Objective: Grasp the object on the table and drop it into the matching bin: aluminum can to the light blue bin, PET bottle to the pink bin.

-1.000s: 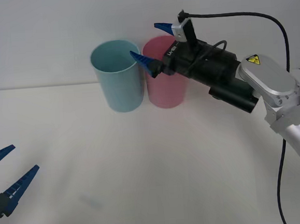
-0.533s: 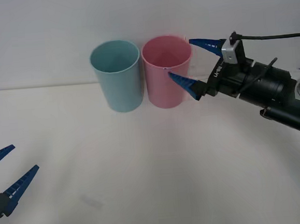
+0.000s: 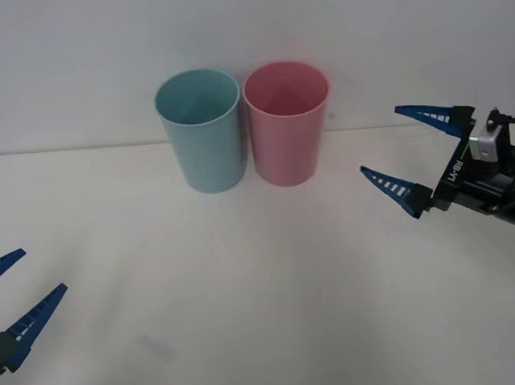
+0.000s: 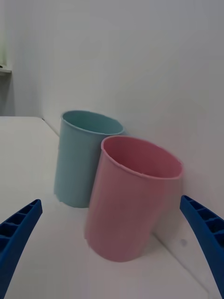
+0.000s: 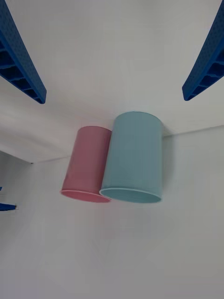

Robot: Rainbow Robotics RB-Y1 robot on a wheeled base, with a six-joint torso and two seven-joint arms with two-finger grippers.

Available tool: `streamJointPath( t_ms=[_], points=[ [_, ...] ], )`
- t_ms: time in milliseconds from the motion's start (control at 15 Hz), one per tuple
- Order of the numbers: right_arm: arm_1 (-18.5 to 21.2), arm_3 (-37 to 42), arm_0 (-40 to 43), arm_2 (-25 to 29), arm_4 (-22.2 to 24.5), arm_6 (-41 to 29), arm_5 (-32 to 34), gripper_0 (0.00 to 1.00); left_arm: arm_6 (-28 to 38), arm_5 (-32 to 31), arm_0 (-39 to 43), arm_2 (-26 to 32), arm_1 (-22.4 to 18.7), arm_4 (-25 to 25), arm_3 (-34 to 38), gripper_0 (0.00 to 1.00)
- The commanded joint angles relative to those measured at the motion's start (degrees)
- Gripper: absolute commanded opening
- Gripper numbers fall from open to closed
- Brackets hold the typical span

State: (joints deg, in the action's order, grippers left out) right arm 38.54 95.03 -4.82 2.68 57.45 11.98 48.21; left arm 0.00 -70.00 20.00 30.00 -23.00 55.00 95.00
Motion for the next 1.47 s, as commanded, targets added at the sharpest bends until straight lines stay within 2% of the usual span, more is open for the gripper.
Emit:
streamJointPath(
  t_ms=[67,267,600,1133,1467],
  points=[
    [0.0,0.8,6.1,5.7,0.0,1.2,4.8,1.00,0.0,0.0,0.0,0.0,0.0,0.0,0.0,1.00],
    [0.0,0.8,11.8,10.3,-0.4,3.0,8.7,1.00,0.0,0.0,0.0,0.0,0.0,0.0,0.0,1.00],
    [0.0,0.8,20.2,14.5,-2.2,10.8,9.9,1.00,0.0,0.0,0.0,0.0,0.0,0.0,0.0,1.00],
    [-0.1,4.8,30.8,19.0,-6.4,9.6,12.9,1.00,0.0,0.0,0.0,0.0,0.0,0.0,0.0,1.00],
    [-1.8,5.5,32.2,21.3,-7.4,8.0,17.0,1.00,0.0,0.0,0.0,0.0,0.0,0.0,0.0,1.00]
  ],
)
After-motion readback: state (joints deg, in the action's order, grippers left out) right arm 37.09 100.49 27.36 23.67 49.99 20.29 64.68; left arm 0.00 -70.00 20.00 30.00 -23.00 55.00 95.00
